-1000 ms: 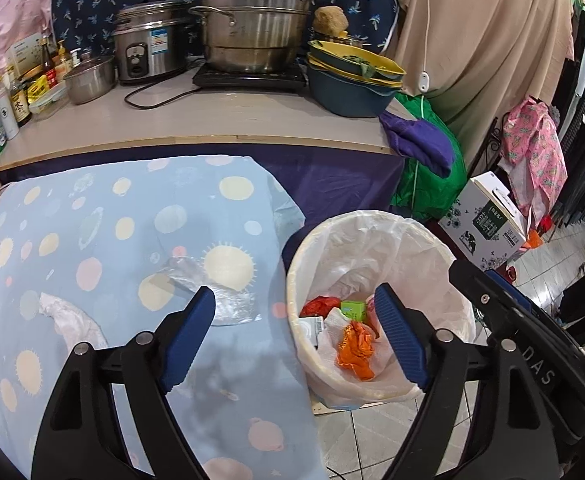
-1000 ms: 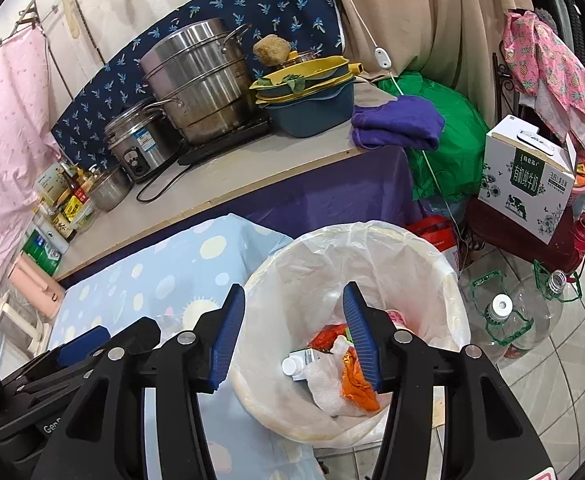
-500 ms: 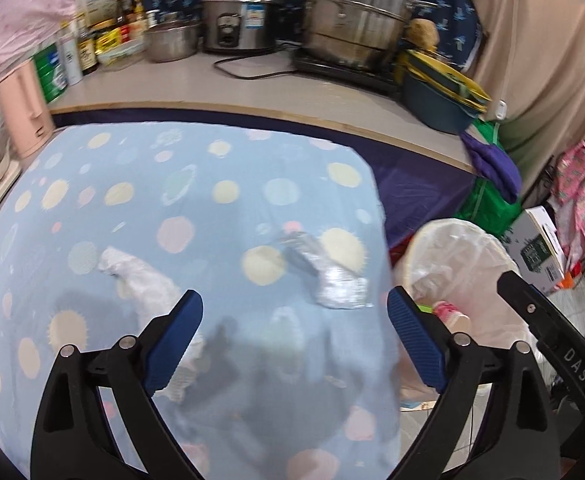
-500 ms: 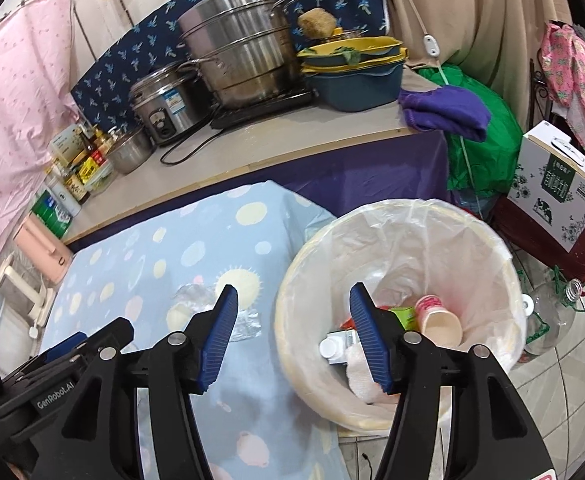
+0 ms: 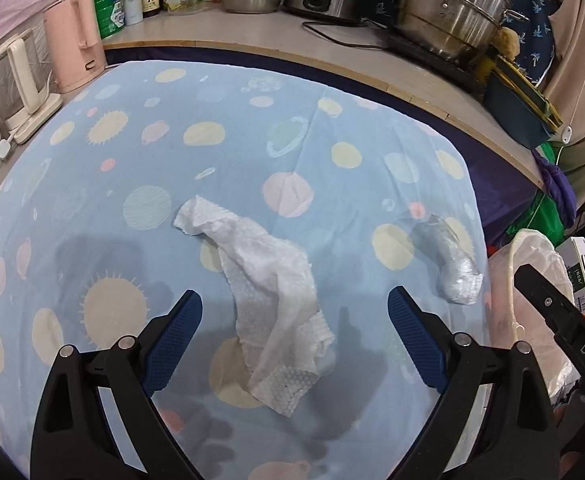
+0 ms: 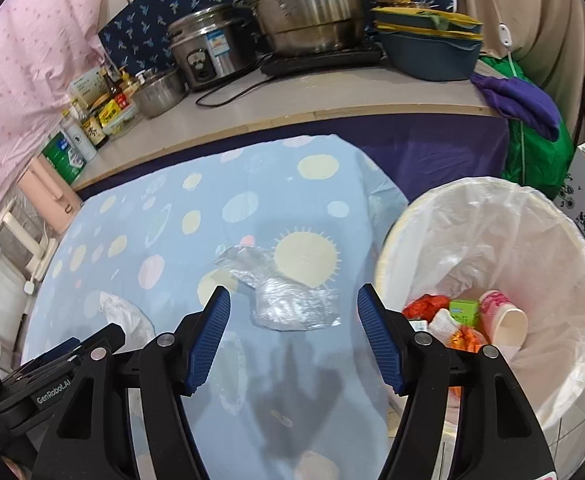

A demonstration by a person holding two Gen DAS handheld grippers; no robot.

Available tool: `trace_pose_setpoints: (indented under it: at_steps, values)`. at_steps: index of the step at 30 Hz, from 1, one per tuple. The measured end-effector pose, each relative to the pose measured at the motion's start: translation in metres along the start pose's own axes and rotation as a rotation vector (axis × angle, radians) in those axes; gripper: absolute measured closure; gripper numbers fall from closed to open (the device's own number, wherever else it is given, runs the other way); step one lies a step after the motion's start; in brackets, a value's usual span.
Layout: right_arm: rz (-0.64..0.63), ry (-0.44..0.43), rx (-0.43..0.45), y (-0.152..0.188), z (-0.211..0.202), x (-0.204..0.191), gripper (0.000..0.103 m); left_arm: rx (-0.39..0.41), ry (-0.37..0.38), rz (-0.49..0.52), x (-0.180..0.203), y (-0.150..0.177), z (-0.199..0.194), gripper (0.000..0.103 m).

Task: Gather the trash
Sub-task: 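Move both tools back over the white wipe and clear plastic wrap, then grasp the white wipe with the left tool while the right tool grasps the plastic wrap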

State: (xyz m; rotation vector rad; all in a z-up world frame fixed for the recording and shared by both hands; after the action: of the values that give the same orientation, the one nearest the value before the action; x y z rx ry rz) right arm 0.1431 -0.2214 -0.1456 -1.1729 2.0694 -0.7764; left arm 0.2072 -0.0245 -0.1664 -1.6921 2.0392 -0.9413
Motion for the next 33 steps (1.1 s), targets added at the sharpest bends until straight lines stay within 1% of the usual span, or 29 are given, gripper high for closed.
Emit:
trace_pose_setpoints:
  at_steps: [11,19,21,22,23,24,25,26,27,28,29,30,31,32,33]
  values:
    - [-0.054,0.016,-0.082,0.019,0.054,-0.015,0.039,-0.052,-0.016,-0.023,-0.019,0.013,0.028,0.013]
    - [-0.066,0.023,-0.128,0.033,0.077,-0.017,0.039,-0.08,-0.013,-0.031,-0.023,0.02,0.04,0.014]
    - [-0.071,0.023,-0.132,0.036,0.079,-0.019,0.043,-0.081,-0.011,-0.029,-0.023,0.02,0.041,0.016]
    - [-0.075,0.024,-0.131,0.036,0.079,-0.019,0.044,-0.08,-0.009,-0.026,-0.023,0.02,0.041,0.019]
    - [-0.079,0.025,-0.129,0.037,0.079,-0.02,0.048,-0.083,-0.004,-0.022,-0.022,0.021,0.041,0.021]
    - [-0.083,0.024,-0.127,0.037,0.079,-0.021,0.053,-0.089,0.005,-0.016,-0.021,0.021,0.041,0.025]
    - [-0.085,0.022,-0.128,0.037,0.078,-0.021,0.056,-0.091,0.01,-0.011,-0.02,0.021,0.041,0.032]
    - [-0.086,0.02,-0.128,0.037,0.078,-0.021,0.063,-0.094,0.019,-0.007,-0.019,0.021,0.04,0.036]
    - [-0.086,0.017,-0.128,0.037,0.077,-0.022,0.069,-0.1,0.032,-0.004,-0.017,0.021,0.04,0.043]
    - [-0.085,0.015,-0.129,0.036,0.076,-0.022,0.071,-0.107,0.044,-0.003,-0.015,0.023,0.039,0.05]
    - [-0.085,0.012,-0.128,0.036,0.075,-0.023,0.074,-0.116,0.054,-0.003,-0.013,0.024,0.038,0.054]
    - [-0.085,0.008,-0.127,0.036,0.073,-0.023,0.077,-0.124,0.065,-0.002,-0.011,0.025,0.037,0.064]
    - [-0.084,0.005,-0.126,0.036,0.07,-0.023,0.078,-0.131,0.078,0.001,-0.009,0.026,0.035,0.072]
    - [-0.083,0.001,-0.123,0.036,0.067,-0.024,0.079,-0.139,0.091,0.005,-0.007,0.027,0.034,0.076]
    - [-0.08,-0.001,-0.12,0.036,0.065,-0.024,0.079,-0.147,0.103,0.008,-0.005,0.028,0.032,0.083]
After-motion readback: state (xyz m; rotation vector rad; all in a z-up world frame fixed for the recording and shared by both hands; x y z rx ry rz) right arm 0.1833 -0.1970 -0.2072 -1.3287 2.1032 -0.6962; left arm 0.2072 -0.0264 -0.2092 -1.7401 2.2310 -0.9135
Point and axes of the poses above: each gripper's, at about its wrist camera, not at the fingertips, and z roughly the way its jaws point, x to its right, y to its underside, the point moved 10 cm from there along z, roughly the way its jaws point, and after that the axes turned 11 degrees about x, right-handed, at the moved point
